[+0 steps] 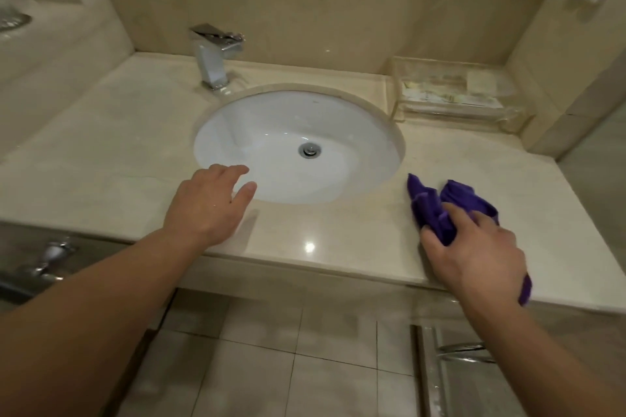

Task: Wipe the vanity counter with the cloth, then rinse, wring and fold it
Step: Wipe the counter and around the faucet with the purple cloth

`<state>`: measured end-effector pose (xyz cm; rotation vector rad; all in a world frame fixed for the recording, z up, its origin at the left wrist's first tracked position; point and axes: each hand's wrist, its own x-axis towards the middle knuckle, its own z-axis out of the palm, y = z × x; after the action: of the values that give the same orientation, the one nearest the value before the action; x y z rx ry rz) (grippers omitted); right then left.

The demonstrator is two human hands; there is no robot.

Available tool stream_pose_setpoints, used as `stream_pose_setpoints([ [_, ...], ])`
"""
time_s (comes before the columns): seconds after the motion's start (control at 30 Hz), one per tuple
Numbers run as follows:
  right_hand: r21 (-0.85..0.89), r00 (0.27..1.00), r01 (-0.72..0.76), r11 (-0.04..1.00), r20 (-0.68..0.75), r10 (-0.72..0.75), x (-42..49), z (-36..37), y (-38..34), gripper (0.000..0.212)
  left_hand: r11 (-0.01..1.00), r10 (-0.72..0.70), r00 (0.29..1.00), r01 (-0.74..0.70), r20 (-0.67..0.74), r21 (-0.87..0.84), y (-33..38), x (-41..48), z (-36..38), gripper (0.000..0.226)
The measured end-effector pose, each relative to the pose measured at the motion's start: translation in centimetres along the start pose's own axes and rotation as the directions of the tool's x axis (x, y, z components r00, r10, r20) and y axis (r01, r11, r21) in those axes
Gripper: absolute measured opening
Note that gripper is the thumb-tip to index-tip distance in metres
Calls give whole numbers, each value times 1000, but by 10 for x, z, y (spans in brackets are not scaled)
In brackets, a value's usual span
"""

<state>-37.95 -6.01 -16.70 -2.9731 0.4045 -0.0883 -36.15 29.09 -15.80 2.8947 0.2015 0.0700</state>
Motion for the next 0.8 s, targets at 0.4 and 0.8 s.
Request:
stream_pose_setpoints([
  [0.4, 34, 974, 211, 977, 77, -213, -78, 27, -202, 62, 998, 61, 998, -61, 6, -1, -124, -20, -31, 64],
  [0.8, 81, 934, 337, 938, 94, -344, -136, 57, -371, 61, 999, 0, 1000, -1, -23, -43, -268, -33, -57, 62],
])
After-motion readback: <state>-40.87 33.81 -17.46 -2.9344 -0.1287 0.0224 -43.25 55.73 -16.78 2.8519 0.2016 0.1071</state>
